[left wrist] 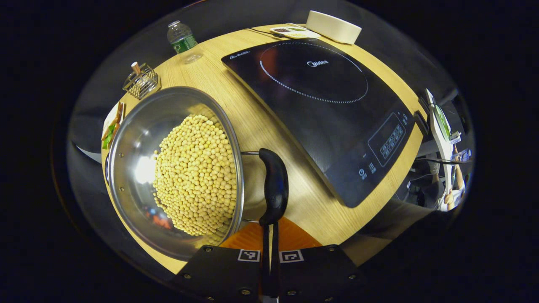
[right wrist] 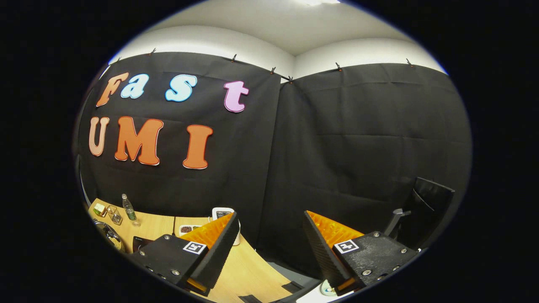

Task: First push the handle of the pot to place it horizontally, then grasp the pot with both hands and set it on the induction cooktop.

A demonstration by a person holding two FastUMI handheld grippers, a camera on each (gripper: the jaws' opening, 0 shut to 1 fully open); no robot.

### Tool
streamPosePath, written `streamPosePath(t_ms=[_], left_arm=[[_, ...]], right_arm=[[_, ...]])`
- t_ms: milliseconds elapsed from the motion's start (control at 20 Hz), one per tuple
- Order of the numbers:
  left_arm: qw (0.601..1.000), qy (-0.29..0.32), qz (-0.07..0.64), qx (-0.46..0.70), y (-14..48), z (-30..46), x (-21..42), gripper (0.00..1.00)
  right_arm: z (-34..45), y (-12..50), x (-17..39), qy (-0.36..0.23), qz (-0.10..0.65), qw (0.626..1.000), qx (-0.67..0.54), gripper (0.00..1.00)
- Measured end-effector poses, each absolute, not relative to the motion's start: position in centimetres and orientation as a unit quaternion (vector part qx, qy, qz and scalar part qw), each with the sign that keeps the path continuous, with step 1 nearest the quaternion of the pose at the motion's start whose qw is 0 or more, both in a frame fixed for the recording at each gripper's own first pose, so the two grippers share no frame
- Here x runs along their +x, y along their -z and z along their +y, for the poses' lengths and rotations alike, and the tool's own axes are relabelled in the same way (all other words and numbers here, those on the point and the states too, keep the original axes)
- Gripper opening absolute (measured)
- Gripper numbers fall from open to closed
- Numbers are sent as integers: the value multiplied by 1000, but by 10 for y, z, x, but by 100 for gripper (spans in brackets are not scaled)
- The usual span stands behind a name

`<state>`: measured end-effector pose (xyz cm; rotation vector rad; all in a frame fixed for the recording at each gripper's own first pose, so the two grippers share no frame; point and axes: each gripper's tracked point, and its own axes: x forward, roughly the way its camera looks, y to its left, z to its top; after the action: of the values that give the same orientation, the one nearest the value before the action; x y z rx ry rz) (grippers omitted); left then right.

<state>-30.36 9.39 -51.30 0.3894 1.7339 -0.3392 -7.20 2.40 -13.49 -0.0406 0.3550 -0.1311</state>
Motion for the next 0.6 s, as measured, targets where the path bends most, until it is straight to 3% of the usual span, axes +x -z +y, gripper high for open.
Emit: streamPosePath(t_ms=[600], left_arm=[[656,129,730,144,546,66,-243,2]], right_arm=[[37,139,-73,57,193,979,-35,94]])
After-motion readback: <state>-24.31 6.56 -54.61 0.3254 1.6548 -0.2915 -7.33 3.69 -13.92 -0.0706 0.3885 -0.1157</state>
